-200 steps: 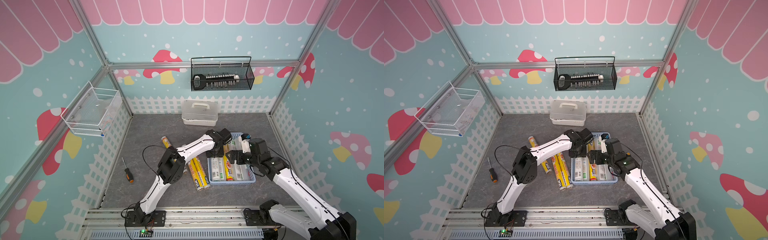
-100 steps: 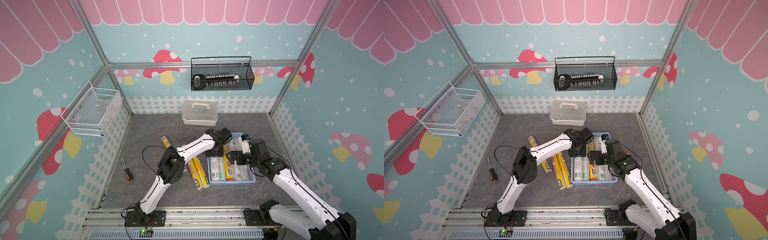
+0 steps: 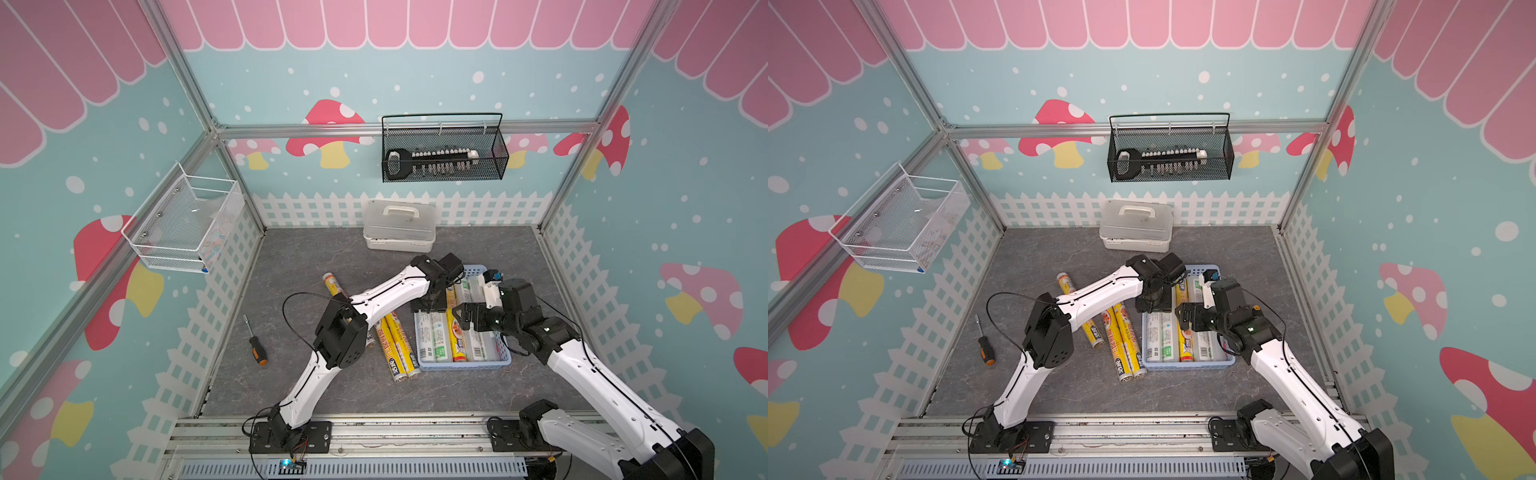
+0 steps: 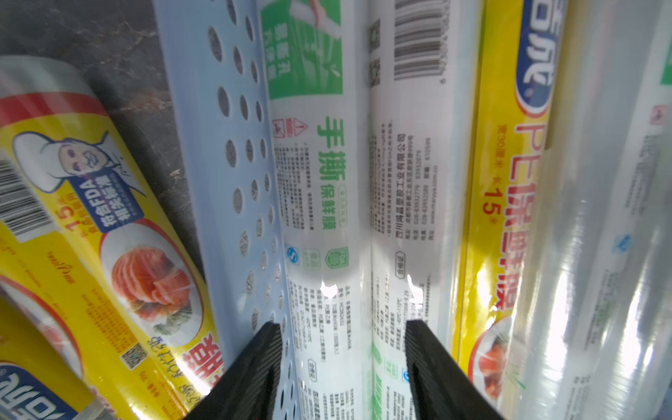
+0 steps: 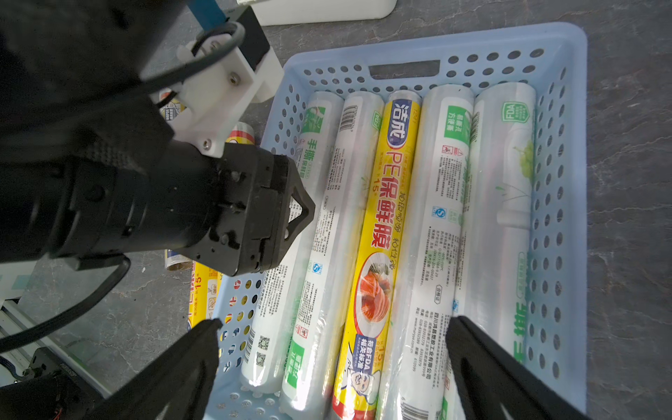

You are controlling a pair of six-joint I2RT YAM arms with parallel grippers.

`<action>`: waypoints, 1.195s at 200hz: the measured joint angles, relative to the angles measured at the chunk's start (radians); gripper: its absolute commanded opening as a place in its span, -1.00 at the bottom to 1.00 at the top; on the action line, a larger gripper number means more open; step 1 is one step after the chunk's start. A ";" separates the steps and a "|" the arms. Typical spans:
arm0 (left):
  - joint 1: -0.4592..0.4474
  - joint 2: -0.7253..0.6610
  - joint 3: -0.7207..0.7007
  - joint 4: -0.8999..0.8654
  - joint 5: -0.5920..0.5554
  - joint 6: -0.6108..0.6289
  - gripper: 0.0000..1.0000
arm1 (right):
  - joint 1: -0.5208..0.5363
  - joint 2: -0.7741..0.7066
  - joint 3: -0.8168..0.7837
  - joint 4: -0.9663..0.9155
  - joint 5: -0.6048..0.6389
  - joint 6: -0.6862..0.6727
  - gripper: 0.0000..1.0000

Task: Put the plastic wrap into the basket
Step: Place the plastic wrap in the basket, then pick up the plastic wrap from the center of the board.

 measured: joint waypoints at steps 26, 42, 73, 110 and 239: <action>0.000 -0.054 -0.011 0.001 -0.051 0.008 0.15 | 0.000 -0.008 0.000 0.005 -0.003 0.000 0.99; 0.000 -0.113 -0.032 0.011 -0.092 0.016 0.13 | 0.000 -0.013 0.000 0.018 -0.016 0.001 0.99; 0.003 -0.288 -0.161 0.101 -0.170 0.033 0.11 | 0.000 -0.024 0.000 0.076 -0.076 0.007 0.99; 0.048 -0.528 -0.470 0.286 -0.205 0.033 0.15 | 0.000 0.002 0.009 0.140 -0.159 0.020 0.99; 0.457 -0.962 -1.135 0.577 -0.159 -0.072 0.98 | 0.319 0.512 0.431 0.108 -0.151 -0.069 0.99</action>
